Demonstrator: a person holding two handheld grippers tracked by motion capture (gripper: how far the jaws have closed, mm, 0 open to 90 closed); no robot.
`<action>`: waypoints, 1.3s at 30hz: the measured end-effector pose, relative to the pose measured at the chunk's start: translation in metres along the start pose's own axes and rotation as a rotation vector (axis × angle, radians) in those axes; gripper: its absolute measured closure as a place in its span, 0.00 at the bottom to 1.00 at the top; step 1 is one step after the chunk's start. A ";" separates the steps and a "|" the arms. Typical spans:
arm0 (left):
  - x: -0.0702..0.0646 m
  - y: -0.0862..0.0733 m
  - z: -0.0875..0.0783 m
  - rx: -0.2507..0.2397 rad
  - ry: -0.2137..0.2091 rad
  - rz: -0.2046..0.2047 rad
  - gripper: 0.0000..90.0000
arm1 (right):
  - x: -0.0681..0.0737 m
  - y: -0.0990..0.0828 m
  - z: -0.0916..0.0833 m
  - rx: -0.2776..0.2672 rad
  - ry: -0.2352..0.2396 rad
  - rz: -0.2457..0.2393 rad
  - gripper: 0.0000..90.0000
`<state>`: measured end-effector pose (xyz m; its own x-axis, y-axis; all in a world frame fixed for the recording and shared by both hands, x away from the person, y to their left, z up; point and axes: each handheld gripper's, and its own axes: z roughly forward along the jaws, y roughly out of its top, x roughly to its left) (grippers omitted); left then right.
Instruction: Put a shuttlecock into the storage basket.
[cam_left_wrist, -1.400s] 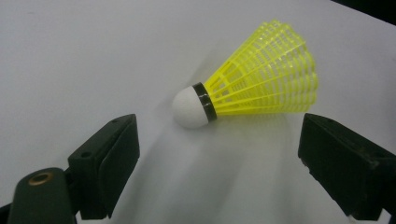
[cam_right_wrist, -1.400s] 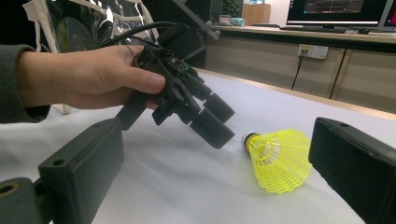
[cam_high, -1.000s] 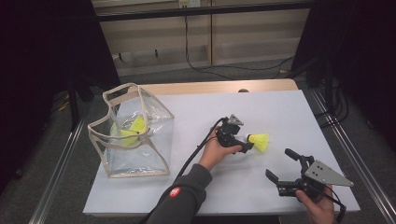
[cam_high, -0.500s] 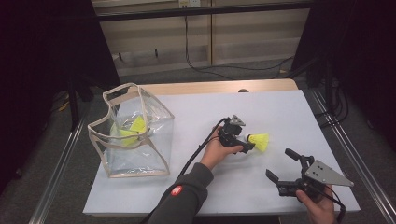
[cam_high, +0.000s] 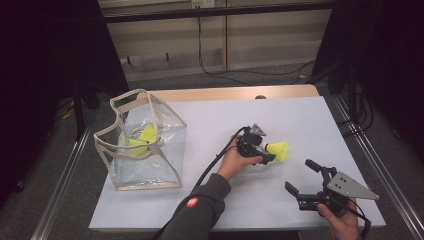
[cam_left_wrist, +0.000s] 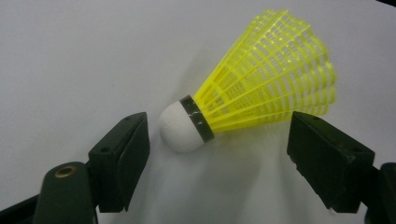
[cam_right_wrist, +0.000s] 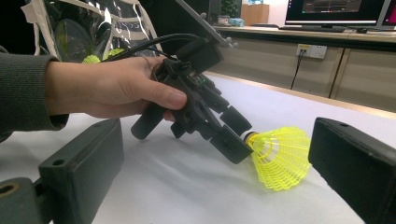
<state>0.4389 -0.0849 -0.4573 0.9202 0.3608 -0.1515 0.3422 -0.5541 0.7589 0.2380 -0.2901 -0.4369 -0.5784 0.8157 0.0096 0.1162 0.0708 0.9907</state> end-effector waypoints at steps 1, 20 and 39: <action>0.000 0.000 0.000 0.001 0.001 -0.004 0.24 | 0.000 0.000 0.000 0.000 0.000 -0.001 0.04; -0.007 0.002 0.001 0.009 -0.020 0.010 0.26 | 0.000 0.000 -0.001 -0.002 -0.006 -0.002 0.04; -0.009 0.001 0.004 0.050 -0.054 0.033 0.42 | 0.000 0.000 -0.001 -0.001 -0.003 0.003 0.04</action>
<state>0.4316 -0.0917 -0.4574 0.9398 0.3012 -0.1617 0.3190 -0.6024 0.7317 0.2374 -0.2909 -0.4370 -0.5753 0.8179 0.0117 0.1165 0.0678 0.9909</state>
